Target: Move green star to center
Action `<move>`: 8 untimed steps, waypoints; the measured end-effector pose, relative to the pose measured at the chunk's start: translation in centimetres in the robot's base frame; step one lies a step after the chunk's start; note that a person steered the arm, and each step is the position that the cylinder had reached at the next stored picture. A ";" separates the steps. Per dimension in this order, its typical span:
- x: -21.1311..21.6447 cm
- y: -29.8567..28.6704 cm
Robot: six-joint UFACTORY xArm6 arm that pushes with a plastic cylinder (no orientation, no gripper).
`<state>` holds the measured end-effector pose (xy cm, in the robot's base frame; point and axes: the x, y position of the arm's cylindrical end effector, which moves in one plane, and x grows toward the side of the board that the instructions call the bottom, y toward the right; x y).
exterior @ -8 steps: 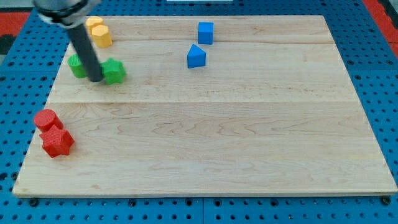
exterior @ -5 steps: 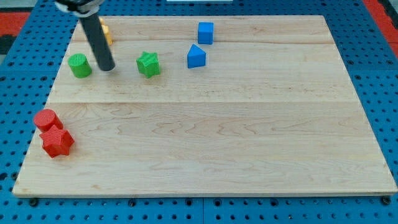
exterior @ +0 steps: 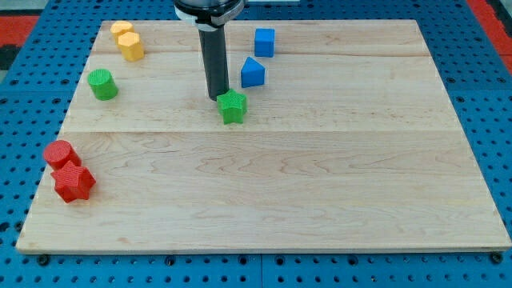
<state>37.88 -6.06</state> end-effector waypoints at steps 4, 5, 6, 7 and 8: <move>4.3 -1.4; 3.7 1.2; 3.8 2.6; 6.6 -1.8; 7.1 -10.8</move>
